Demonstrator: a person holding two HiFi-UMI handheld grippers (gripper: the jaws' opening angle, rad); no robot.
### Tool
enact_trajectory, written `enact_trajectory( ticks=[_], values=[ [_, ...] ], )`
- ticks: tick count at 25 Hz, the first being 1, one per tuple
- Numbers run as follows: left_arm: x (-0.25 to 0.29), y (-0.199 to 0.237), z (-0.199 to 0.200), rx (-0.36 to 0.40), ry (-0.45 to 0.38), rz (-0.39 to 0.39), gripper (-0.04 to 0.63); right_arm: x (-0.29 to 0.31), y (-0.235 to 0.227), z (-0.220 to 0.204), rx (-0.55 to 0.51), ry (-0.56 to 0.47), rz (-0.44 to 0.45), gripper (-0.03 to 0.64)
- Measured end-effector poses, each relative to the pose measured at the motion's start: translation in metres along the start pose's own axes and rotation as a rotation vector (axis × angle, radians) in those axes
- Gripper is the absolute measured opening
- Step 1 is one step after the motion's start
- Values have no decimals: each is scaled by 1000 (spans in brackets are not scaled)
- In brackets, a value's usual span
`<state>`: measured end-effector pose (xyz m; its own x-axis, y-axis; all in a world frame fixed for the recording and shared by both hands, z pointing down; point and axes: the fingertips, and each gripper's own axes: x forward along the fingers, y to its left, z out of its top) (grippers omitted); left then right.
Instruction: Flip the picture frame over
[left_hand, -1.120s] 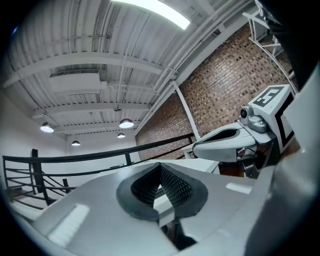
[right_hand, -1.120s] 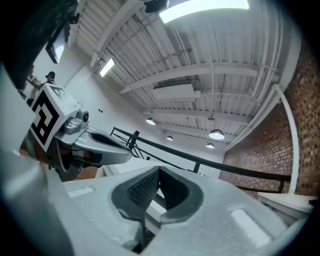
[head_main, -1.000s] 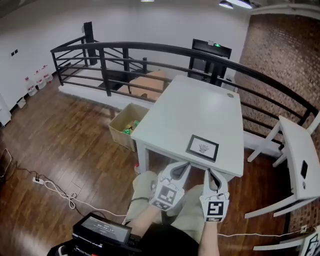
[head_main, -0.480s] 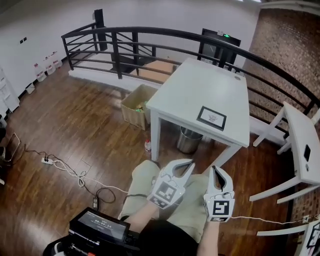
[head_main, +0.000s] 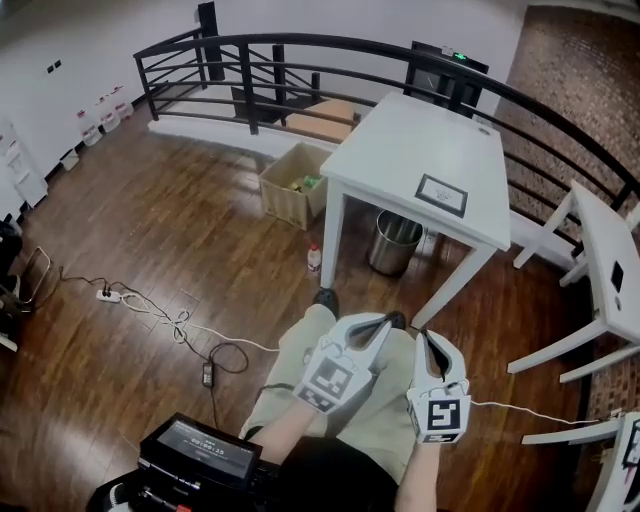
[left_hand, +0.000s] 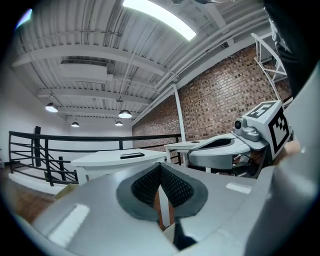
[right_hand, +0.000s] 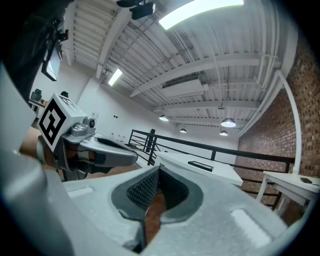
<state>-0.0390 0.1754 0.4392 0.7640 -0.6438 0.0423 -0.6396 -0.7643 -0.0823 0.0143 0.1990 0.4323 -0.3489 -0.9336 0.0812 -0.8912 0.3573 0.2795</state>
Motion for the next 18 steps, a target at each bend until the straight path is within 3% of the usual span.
enact_trajectory(
  ticks=[8,18],
  values=[
    [-36,-21,-2,-21,-2,-10,15,-33,27,1,-14,32,-5,-8],
    [-45,-23,8,-17,-25,-12,15,-37,35,14,-40,15,3,-8]
  ],
)
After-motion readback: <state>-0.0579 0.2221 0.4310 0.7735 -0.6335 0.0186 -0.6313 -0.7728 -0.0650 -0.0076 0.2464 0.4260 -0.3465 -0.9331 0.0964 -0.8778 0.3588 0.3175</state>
